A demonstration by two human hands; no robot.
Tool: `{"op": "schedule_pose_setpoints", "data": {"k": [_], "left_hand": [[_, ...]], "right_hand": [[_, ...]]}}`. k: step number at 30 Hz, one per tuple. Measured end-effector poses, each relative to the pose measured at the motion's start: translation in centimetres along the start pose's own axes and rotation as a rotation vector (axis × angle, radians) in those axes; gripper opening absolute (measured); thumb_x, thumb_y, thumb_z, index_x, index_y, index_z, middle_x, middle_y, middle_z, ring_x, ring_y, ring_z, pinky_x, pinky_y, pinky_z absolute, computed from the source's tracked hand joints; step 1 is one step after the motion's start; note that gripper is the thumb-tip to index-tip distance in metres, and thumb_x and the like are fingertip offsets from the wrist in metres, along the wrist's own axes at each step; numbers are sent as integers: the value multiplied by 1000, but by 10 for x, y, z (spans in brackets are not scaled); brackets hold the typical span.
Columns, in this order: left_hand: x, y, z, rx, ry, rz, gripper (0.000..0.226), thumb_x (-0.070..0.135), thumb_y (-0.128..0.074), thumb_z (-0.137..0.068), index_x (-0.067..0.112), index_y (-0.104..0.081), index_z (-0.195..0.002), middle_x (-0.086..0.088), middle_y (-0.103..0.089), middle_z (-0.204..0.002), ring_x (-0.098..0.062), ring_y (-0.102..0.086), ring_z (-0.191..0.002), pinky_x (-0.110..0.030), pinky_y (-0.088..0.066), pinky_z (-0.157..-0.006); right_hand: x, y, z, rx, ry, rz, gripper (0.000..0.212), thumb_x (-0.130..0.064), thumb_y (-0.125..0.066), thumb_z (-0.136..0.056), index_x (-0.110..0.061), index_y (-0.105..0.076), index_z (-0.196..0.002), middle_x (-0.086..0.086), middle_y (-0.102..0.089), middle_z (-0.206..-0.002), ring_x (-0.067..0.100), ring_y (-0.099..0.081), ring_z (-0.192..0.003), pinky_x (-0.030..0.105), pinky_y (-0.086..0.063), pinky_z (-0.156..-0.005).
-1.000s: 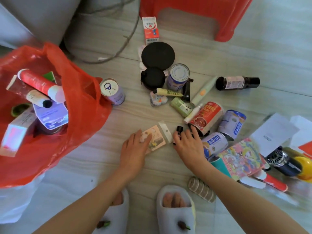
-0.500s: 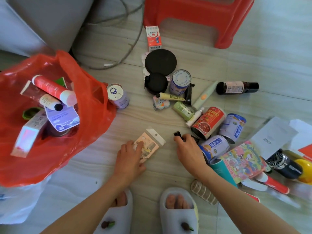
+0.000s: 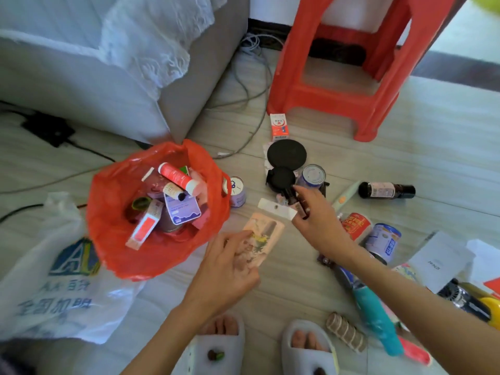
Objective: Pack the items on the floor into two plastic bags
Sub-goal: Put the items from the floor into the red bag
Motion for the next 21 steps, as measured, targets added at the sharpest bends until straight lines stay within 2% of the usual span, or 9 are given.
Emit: {"op": "schedule_pose_setpoints", "data": {"k": [3,5,7,9,11,12,15,18,21], "left_hand": [[-2,51,13,234,-51,-11,62,39,-51,-65,19,-52,-124,6,-52,-110,-7,-47,-100,-13,-36,-88],[-12,80,21,383,16,-46,62,43,-50,-66,16,-53,-123,5,-53,-107,-8,-48,-97,-18,-38,-85],[-29,105,26,509,160,-128,70,50,-47,-63,14,-53,-123,-2,-54,-109,-17,-49,-100,-26,-40,-85],[-54,123,25,569,313,-257,76,55,-44,-61,10,-54,-121,-15,-57,-108,-32,-53,-99,-40,-44,-83],[-77,135,18,535,416,-357,74,56,-43,-62,7,-56,-115,-22,-60,-102,-40,-55,-92,-46,-45,-79],[-86,138,13,501,444,-417,72,57,-42,-63,5,-58,-111,-23,-61,-99,-41,-55,-89,-47,-45,-78],[-104,139,2,417,495,-562,69,58,-40,-64,2,-62,-99,-24,-64,-87,-42,-58,-80,-46,-46,-72],[-111,137,-7,392,523,-564,63,54,-41,-69,0,-62,-95,-25,-65,-80,-43,-60,-75,-44,-48,-67],[-119,123,-18,318,405,-528,57,46,-31,-79,8,-57,-114,-17,-65,-102,-37,-60,-87,-41,-48,-72]], "right_hand": [[-54,7,-23,-117,-161,-456,38,-8,-60,-87,-8,-52,-124,4,-63,-97,17,-60,-86,35,-53,-85],[-89,3,-32,-188,-194,-668,25,-4,-60,-87,-11,-58,-111,3,-62,-81,14,-59,-72,26,-55,-70],[-122,-10,-38,-234,-143,-698,22,-3,-60,-86,-12,-59,-106,2,-62,-77,12,-58,-67,20,-54,-62],[-147,-33,-43,-279,-123,-654,26,-5,-61,-86,-8,-58,-112,4,-62,-79,15,-58,-66,24,-54,-64],[-162,-62,-51,-274,-99,-516,30,-10,-61,-86,-7,-56,-116,2,-61,-79,19,-61,-72,35,-54,-74],[-169,-75,-56,-259,-60,-395,31,-14,-60,-86,-10,-57,-116,2,-63,-82,22,-63,-79,37,-52,-80],[-183,-105,-68,-235,-6,-162,33,-21,-55,-86,-17,-55,-119,7,-67,-107,26,-60,-100,25,-43,-77],[-189,-129,-79,-226,34,-82,36,-18,-54,-85,-16,-51,-121,10,-61,-116,29,-56,-108,33,-44,-88],[-188,-144,-88,-221,190,52,34,-11,-51,-83,-14,-53,-116,12,-55,-116,31,-51,-111,42,-41,-95]]}}
Point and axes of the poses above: each hand's wrist, its own z-axis away from the middle knuckle, its own y-axis out of the back of the hand, x = y × z, the point moved 3 cm from there along -z, towards the middle knuckle
